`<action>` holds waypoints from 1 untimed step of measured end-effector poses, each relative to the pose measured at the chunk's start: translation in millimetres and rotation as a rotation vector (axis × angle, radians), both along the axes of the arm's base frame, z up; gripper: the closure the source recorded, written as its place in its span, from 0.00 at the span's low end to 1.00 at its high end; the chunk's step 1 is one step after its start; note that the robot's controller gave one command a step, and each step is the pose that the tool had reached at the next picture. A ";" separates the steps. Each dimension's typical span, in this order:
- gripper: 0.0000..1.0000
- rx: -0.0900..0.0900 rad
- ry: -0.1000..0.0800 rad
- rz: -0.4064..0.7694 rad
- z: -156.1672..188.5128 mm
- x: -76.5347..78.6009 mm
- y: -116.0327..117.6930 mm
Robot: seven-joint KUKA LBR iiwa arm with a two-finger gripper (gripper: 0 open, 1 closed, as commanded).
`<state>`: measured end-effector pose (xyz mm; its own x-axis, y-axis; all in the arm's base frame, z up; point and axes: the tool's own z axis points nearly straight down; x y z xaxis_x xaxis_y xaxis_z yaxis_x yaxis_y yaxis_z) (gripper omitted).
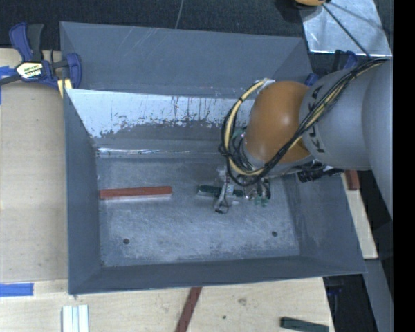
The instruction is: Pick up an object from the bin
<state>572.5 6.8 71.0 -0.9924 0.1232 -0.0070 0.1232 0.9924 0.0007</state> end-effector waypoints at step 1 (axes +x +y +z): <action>1.00 0.000 0.000 0.000 0.0 0.0 0.0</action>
Offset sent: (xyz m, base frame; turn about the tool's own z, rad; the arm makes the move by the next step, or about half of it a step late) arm 0.0056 0.0022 0.1581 0.0333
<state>572.4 6.8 71.0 -0.9923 0.1236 -0.0070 0.1236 0.9923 0.0008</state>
